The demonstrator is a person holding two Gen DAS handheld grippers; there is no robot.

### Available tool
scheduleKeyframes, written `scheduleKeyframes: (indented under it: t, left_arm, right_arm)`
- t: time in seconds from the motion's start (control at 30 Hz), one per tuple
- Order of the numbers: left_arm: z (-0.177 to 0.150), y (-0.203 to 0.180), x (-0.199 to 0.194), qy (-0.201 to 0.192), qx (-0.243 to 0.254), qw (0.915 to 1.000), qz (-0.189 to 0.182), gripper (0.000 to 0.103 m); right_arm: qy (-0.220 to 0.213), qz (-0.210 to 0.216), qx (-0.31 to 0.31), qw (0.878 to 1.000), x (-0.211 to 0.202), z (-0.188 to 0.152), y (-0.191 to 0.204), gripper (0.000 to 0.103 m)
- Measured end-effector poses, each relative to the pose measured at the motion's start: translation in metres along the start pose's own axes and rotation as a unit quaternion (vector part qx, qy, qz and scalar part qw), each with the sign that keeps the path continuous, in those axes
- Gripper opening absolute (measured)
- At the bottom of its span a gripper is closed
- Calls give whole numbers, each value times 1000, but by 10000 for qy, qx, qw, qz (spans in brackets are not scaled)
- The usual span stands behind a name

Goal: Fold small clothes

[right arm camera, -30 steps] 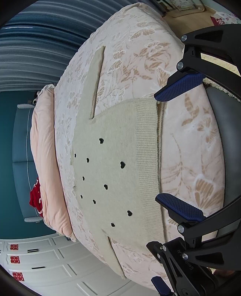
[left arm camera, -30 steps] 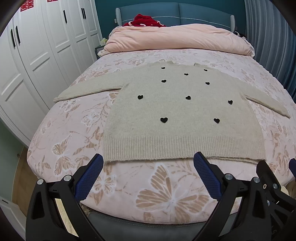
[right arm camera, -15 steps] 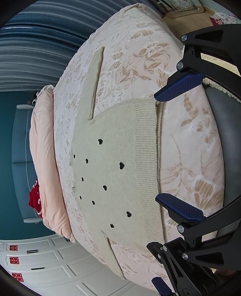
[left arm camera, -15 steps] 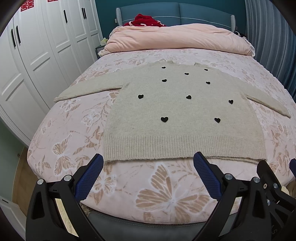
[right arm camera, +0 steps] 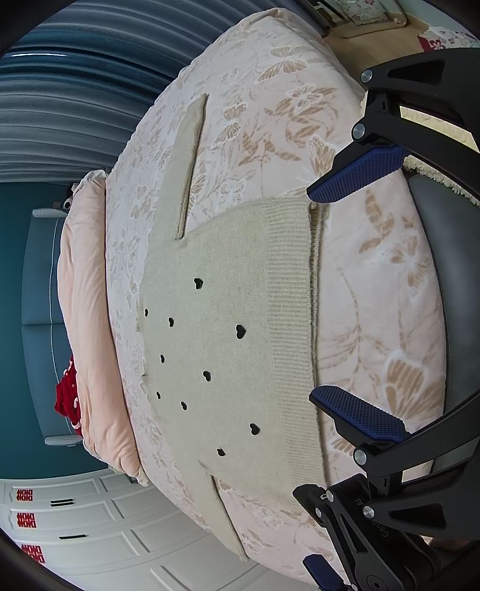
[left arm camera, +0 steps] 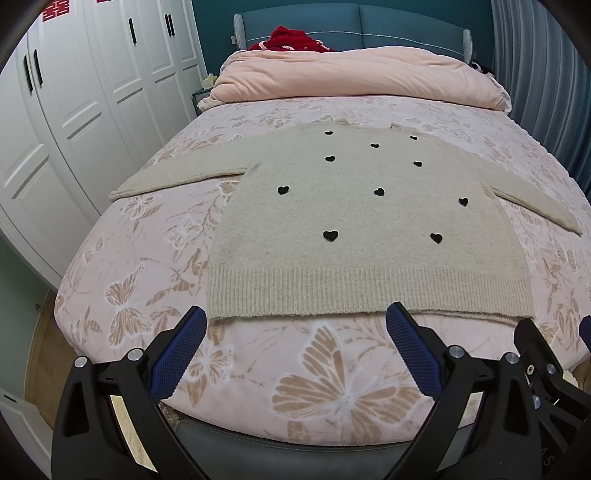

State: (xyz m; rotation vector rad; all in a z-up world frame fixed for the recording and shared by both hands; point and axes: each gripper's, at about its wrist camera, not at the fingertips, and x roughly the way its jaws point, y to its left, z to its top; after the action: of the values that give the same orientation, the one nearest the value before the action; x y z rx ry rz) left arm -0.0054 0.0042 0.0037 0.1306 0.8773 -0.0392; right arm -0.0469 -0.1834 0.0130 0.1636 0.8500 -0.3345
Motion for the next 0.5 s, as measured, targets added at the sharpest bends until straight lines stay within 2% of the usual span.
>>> scheduleKeyframes:
  t: [0.5]
  left_arm:
    - [-1, -1, 0, -4, -3, 10000, 3, 93]
  right_arm:
    - [0, -7, -9, 10000, 0, 0, 0, 98]
